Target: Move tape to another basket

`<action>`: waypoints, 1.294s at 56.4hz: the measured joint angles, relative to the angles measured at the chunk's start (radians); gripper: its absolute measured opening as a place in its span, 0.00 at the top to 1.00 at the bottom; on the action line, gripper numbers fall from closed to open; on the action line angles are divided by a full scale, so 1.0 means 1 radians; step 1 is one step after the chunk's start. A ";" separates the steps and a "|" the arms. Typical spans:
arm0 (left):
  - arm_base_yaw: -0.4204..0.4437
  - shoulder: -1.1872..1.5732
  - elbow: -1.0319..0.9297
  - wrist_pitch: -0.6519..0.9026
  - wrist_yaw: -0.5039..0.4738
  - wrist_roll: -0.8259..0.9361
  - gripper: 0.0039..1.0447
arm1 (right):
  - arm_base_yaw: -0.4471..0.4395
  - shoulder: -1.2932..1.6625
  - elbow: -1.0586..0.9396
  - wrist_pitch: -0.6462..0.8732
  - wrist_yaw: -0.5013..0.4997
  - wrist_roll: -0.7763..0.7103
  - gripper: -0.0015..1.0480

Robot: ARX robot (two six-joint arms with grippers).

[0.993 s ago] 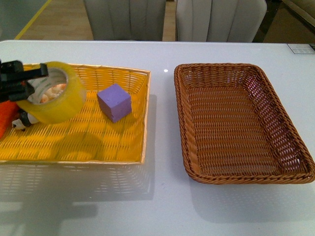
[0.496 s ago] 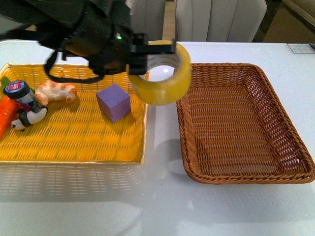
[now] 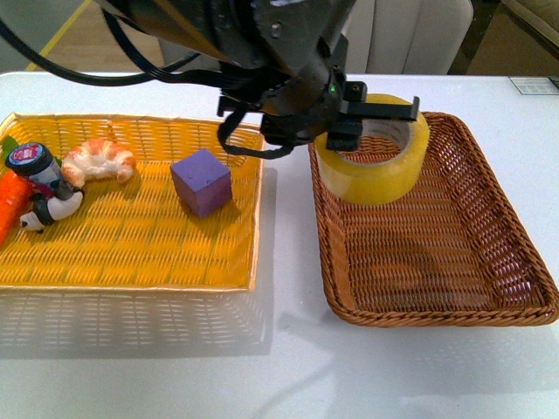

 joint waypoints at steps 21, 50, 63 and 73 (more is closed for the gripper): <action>-0.047 0.105 0.105 -0.053 0.012 -0.019 0.86 | 0.000 0.000 0.000 0.000 0.000 0.000 0.09; -0.047 0.080 0.044 0.013 0.019 -0.046 0.20 | 0.000 0.000 0.000 0.000 0.000 0.000 0.09; -0.024 -0.098 -0.185 0.167 0.021 -0.035 0.08 | 0.000 0.000 0.000 0.000 0.000 0.000 0.09; 0.068 -0.327 -0.408 0.309 0.052 -0.065 0.08 | 0.000 0.000 0.000 0.000 0.000 0.000 0.09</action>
